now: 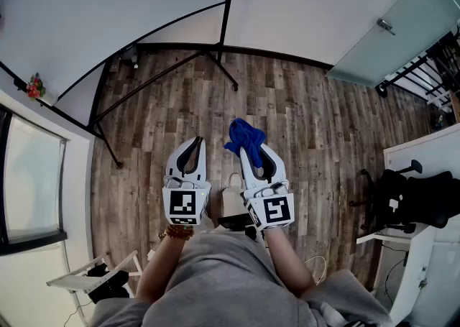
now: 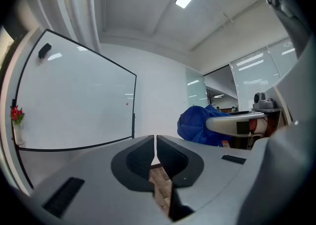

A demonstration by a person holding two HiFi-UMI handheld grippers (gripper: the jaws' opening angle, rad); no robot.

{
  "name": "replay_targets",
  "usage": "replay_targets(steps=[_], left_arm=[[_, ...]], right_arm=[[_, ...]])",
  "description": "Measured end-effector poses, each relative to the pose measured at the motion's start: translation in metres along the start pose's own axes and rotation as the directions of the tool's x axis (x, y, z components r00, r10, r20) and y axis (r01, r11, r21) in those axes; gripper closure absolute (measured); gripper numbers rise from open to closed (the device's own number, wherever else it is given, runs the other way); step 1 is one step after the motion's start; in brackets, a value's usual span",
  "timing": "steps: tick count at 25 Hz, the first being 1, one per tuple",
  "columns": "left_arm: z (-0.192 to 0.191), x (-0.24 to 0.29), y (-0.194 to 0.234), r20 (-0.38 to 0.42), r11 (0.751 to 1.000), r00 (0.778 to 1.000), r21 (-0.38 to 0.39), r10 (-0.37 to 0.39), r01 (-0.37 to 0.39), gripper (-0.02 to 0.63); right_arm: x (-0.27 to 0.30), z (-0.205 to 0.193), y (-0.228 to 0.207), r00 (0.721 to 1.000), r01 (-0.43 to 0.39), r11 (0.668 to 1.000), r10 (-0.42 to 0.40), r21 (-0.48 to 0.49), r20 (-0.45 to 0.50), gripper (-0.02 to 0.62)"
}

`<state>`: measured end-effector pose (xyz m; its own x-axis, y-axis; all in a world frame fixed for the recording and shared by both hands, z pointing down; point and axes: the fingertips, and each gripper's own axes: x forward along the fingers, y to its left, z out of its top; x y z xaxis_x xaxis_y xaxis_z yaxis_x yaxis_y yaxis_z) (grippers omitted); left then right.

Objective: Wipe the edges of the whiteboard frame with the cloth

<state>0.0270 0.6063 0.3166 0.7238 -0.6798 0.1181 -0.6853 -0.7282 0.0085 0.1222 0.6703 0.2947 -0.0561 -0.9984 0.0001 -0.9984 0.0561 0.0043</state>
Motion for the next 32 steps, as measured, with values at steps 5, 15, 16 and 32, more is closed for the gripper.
replay_targets(steps=[5, 15, 16, 32], left_arm=[[0.003, 0.046, -0.013, -0.014, 1.0, 1.0, 0.01, -0.012, 0.012, 0.584], [0.006, 0.165, -0.043, -0.069, 0.999, 0.998, 0.035, -0.007, 0.009, 0.597], [0.005, 0.177, -0.046, -0.077, 0.999, 0.997, 0.035, -0.002, 0.004, 0.598], [-0.032, 0.317, 0.019, -0.167, 0.995, 0.983, -0.046, 0.079, -0.088, 0.597]], right_arm=[[0.023, -0.001, -0.048, 1.0, 0.003, 1.0, -0.003, 0.027, 0.007, 0.476], [0.083, -0.015, -0.16, 0.999, -0.052, 0.998, 0.052, 0.031, -0.01, 0.476], [0.089, -0.017, -0.173, 0.998, -0.056, 0.998, 0.057, 0.038, -0.015, 0.476], [0.233, -0.062, -0.262, 0.985, -0.121, 0.989, 0.131, 0.089, -0.113, 0.472]])
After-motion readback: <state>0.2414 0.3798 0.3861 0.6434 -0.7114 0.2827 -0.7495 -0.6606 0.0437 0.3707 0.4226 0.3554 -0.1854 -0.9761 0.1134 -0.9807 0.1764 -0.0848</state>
